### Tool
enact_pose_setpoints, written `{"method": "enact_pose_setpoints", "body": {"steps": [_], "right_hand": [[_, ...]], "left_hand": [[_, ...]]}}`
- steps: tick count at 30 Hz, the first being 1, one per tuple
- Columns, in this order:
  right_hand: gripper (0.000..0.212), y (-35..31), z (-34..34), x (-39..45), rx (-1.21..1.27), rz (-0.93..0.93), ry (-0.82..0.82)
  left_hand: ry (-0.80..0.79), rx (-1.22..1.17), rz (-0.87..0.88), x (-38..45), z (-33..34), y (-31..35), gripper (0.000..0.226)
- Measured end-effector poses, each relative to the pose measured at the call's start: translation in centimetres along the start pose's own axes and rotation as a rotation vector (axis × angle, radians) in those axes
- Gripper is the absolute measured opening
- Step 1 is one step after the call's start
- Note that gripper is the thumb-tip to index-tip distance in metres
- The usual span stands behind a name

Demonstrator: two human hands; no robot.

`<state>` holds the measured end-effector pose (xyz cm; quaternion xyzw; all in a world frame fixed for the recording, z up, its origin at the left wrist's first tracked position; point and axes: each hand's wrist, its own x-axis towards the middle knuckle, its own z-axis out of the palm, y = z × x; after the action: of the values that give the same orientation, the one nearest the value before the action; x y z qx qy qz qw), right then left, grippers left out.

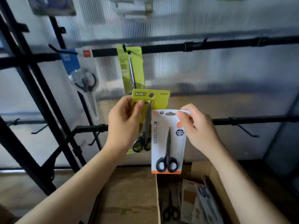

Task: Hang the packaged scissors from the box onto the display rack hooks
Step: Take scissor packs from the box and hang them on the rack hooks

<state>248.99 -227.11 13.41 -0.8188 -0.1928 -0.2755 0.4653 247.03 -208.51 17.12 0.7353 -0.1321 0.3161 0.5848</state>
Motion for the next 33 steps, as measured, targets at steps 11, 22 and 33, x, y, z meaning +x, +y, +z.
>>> {"method": "enact_pose_setpoints", "body": {"steps": [11, 22, 33], "right_hand": [[0.014, -6.0, -1.3, 5.6, -0.059, -0.131, 0.043], [0.015, -5.3, -0.5, 6.1, -0.172, -0.196, 0.036], [0.014, -5.2, -1.0, 7.4, -0.207, -0.161, 0.063]], "left_hand": [[0.184, -0.093, 0.136, 6.8, -3.5, 4.9, 0.011], [0.167, -0.001, 0.041, 9.1, -3.6, 3.5, 0.010], [0.135, 0.113, -0.099, 12.3, -2.2, 0.5, 0.033]]}}
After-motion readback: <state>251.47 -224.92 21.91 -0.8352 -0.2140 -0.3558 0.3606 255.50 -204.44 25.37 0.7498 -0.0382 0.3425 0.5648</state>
